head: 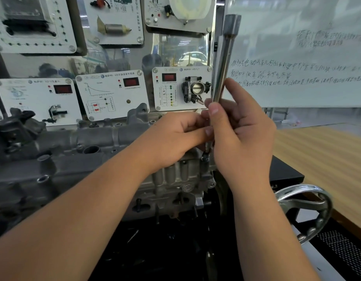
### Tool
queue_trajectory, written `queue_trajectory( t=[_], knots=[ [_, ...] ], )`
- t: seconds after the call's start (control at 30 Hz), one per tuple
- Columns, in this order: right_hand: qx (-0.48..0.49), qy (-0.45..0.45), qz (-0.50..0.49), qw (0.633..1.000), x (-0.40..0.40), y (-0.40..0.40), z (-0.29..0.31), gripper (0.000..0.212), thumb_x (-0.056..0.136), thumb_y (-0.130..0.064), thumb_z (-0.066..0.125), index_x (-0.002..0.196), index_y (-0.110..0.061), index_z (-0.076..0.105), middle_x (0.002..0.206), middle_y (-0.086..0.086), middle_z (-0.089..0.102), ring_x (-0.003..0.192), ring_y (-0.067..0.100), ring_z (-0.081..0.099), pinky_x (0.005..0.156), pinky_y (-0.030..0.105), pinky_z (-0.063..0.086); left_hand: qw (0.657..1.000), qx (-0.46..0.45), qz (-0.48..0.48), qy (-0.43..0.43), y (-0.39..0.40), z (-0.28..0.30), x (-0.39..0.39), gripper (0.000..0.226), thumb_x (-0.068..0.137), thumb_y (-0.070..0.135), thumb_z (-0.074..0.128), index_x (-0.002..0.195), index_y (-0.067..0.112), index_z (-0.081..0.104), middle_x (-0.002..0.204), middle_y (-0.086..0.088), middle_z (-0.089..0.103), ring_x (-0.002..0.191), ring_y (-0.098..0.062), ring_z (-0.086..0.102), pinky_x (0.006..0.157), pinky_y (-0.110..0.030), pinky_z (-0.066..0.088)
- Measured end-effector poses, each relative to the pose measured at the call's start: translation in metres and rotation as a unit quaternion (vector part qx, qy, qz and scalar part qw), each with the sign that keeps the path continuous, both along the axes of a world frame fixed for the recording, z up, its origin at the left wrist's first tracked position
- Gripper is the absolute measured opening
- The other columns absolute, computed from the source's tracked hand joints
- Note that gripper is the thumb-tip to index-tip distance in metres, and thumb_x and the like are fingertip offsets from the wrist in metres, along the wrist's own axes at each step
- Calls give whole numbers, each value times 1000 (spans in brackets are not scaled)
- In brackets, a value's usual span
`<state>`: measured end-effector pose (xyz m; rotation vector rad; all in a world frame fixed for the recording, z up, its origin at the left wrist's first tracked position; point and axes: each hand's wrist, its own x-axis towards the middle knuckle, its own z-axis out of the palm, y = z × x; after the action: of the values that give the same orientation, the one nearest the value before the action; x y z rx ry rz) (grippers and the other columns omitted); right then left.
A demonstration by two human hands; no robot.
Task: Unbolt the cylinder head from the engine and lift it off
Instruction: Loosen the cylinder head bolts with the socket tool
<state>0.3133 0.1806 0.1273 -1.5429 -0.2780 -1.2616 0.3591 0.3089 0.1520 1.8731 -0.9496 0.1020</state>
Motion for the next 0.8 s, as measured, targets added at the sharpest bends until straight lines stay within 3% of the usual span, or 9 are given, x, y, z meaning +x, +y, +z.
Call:
queue_trajectory(
  t=[0.13, 0.23, 0.3, 0.37, 0.43, 0.57, 0.67, 0.8],
  knots=[
    [-14, 5, 15, 1000, -1, -2, 2, 44, 95, -26, 64, 138, -20, 61, 104, -11, 75, 93, 9, 72, 82, 37, 61, 1000, 9, -1, -17, -1, 0, 2, 16, 97, 20, 67, 111, 13, 71, 101, -6, 77, 96, -24, 74, 92, -50, 57],
    [4, 9, 20, 1000, -2, 2, 2, 43, 92, -25, 70, 134, -17, 65, 107, -5, 74, 98, 12, 71, 87, 41, 59, 999, 13, 7, -40, -1, -1, 2, 11, 93, 19, 72, 104, 17, 69, 98, -9, 75, 94, -28, 73, 89, -52, 57],
    [6, -1, 5, 1000, -2, 2, 2, 36, 92, -24, 69, 128, -17, 69, 100, -4, 74, 91, 7, 69, 84, 35, 58, 999, 8, 14, -29, -1, 0, 1, 16, 92, 18, 73, 106, 10, 68, 98, -12, 75, 95, -32, 72, 88, -55, 56],
    [-8, 5, 1, 1000, -4, 0, 3, 34, 95, -25, 64, 126, -13, 70, 98, -2, 75, 87, 5, 67, 80, 27, 55, 1000, 7, 7, -22, -2, 1, -1, 11, 95, 19, 69, 106, 16, 71, 100, -7, 77, 97, -27, 73, 92, -53, 56],
    [-19, 10, 11, 1000, -4, 1, 4, 36, 97, -23, 60, 132, -13, 67, 109, -4, 76, 99, 1, 68, 86, 25, 56, 1000, 16, -2, -17, 0, 2, -3, 12, 99, 21, 65, 107, 20, 72, 102, -4, 78, 102, -24, 72, 97, -51, 55],
    [-23, -13, 26, 999, -4, 6, 3, 47, 100, -16, 56, 147, -17, 51, 115, -5, 74, 109, 2, 68, 93, 35, 58, 1000, 16, 5, -16, 0, 2, -2, 19, 97, 21, 67, 107, 5, 72, 101, -17, 76, 101, -40, 69, 93, -58, 53],
    [-25, -16, 8, 1000, -3, 4, 3, 44, 97, -24, 63, 140, -14, 59, 114, -4, 74, 107, 7, 68, 92, 37, 57, 998, 29, 11, -55, -1, 1, 0, 11, 94, 21, 70, 99, 12, 71, 92, -9, 75, 90, -30, 71, 86, -54, 55],
    [-6, -47, -27, 998, -1, 3, 0, 34, 94, -21, 66, 126, -12, 69, 104, -6, 72, 97, 4, 67, 87, 28, 56, 999, 18, 22, -44, -3, 1, 1, 23, 88, 22, 75, 99, 4, 67, 90, -16, 72, 82, -31, 70, 82, -52, 58]
  ],
)
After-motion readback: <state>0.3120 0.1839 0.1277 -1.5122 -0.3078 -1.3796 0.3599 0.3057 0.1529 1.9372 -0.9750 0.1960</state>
